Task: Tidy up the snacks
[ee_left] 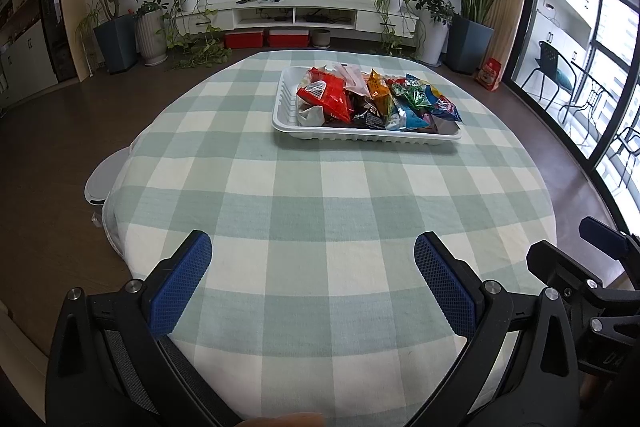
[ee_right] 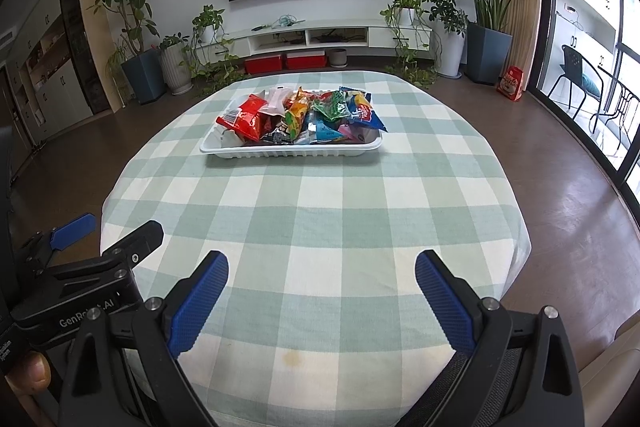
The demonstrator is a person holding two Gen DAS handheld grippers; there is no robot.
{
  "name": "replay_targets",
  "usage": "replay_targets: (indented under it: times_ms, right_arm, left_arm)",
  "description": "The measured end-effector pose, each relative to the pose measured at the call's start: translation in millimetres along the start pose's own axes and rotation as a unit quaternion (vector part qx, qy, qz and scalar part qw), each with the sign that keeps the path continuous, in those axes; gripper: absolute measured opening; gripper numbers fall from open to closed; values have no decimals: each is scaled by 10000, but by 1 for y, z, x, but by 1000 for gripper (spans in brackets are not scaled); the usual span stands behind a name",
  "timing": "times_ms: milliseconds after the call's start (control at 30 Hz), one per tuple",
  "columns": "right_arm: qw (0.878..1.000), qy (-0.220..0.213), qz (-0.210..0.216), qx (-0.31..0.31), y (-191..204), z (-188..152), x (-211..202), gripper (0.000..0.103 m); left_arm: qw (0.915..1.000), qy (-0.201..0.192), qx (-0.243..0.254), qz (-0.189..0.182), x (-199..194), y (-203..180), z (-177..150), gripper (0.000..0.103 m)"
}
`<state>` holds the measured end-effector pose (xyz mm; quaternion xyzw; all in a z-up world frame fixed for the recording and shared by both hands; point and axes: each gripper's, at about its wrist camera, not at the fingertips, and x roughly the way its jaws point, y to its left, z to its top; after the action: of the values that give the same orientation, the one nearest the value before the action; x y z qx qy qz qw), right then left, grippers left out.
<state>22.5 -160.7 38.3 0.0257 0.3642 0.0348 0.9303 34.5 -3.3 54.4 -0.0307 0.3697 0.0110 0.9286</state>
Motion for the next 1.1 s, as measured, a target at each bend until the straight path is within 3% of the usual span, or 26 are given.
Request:
replay_targets:
  times_ms: [1100]
  right_arm:
    - [10000,11,4,-2,0,1,-1,97]
  left_arm:
    - [10000,8,-1,-1,0,0,1,103]
